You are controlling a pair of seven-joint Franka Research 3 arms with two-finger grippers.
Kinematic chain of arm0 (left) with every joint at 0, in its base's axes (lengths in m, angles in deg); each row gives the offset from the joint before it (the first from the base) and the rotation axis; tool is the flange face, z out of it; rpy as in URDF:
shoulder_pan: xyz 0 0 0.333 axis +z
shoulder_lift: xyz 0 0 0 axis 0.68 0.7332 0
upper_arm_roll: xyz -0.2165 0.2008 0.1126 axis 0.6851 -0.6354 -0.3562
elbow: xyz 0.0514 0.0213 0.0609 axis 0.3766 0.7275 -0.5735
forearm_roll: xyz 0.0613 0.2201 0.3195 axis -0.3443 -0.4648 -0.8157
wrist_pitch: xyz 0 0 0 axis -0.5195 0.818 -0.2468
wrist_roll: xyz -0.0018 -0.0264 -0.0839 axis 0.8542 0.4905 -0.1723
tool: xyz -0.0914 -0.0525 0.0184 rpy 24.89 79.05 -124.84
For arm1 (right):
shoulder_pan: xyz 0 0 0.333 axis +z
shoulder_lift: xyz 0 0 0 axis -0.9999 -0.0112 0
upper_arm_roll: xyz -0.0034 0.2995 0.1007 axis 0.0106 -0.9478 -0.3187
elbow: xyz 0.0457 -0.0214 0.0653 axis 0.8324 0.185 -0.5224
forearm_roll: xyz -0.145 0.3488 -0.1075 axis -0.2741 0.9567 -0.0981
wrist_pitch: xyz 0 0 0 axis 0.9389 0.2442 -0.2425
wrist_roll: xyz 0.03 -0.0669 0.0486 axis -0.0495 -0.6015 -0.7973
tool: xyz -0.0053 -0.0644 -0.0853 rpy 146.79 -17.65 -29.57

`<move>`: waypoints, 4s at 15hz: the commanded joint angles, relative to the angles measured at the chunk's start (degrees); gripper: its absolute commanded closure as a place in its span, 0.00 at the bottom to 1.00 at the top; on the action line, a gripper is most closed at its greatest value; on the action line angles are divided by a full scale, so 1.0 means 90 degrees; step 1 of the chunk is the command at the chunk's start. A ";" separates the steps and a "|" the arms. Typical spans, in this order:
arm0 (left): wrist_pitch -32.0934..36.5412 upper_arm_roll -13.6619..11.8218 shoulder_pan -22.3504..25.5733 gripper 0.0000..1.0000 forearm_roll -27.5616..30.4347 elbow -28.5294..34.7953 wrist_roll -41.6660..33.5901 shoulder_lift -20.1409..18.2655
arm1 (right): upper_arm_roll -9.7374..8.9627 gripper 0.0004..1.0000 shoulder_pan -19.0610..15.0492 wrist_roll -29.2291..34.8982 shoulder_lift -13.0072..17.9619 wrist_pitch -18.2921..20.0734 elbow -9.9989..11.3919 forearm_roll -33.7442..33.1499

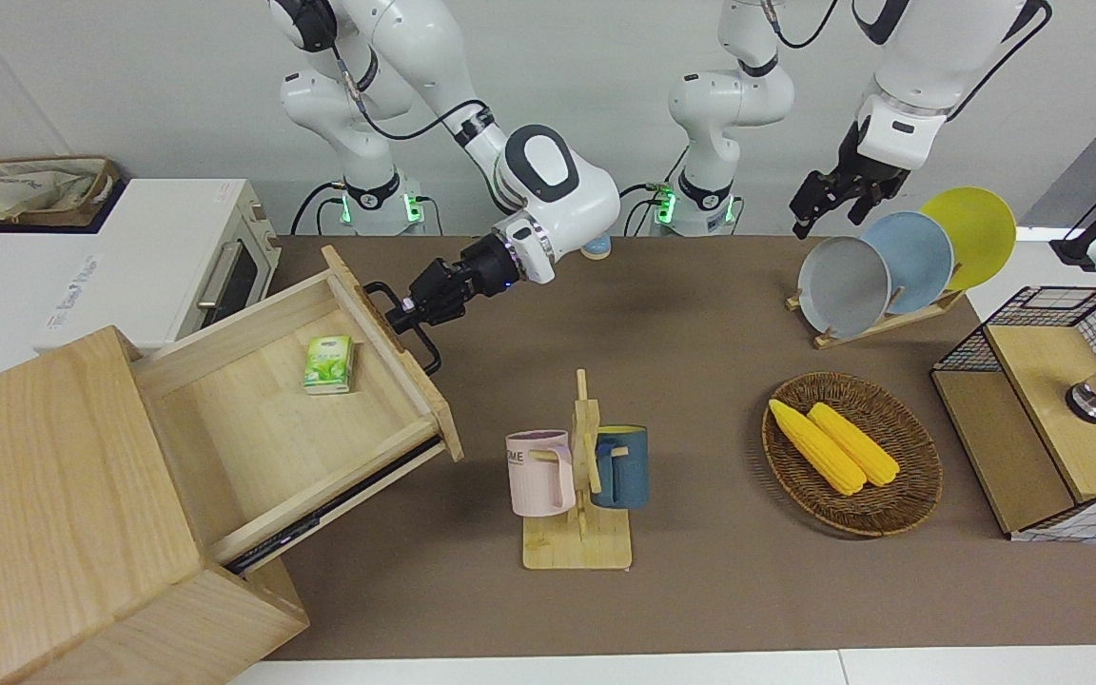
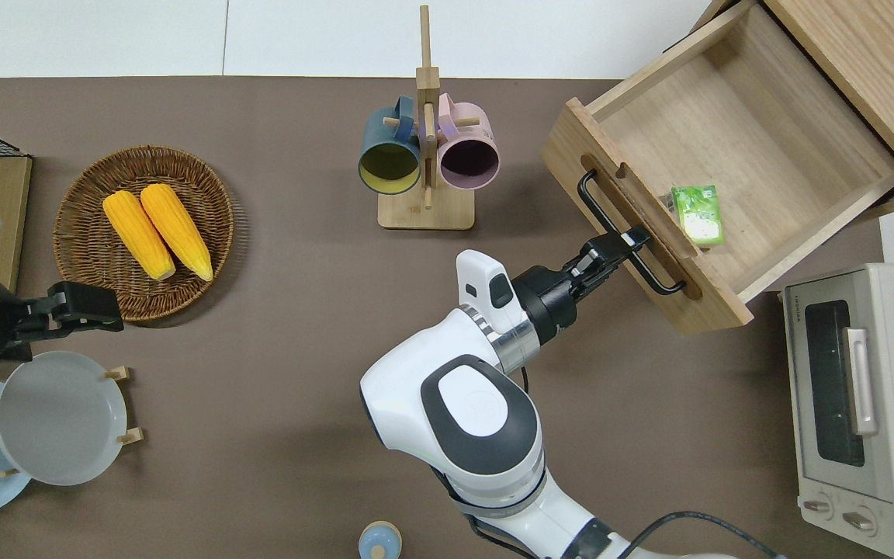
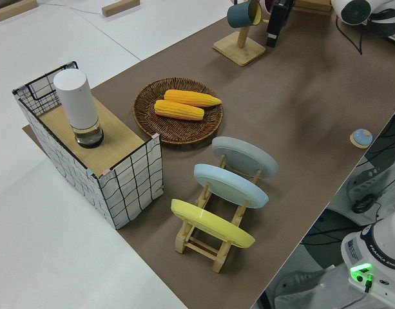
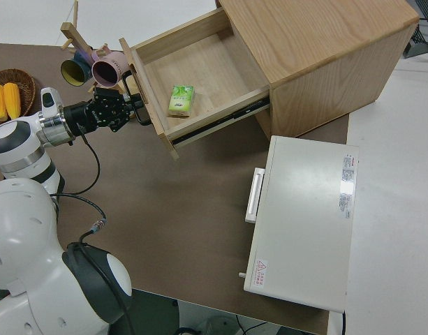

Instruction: Slide drawer open with right arm

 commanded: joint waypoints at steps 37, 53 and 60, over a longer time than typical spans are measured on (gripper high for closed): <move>0.0108 -0.0028 -0.0007 0.01 0.0006 -0.0024 -0.0056 -0.0053 | 0.0905 0.01 -0.0368 -0.1021 0.1909 -0.0943 -0.1227 0.5970; 0.0099 -0.0028 -0.0007 0.01 0.0006 -0.0024 -0.0056 -0.0053 | 0.2087 0.01 -0.1697 -0.1802 0.2623 -0.0895 -0.1207 0.9147; 0.0108 -0.0028 -0.0007 0.01 0.0006 -0.0024 -0.0056 -0.0053 | 0.2185 0.01 -0.1844 -0.1783 0.2653 -0.0865 -0.1207 0.9411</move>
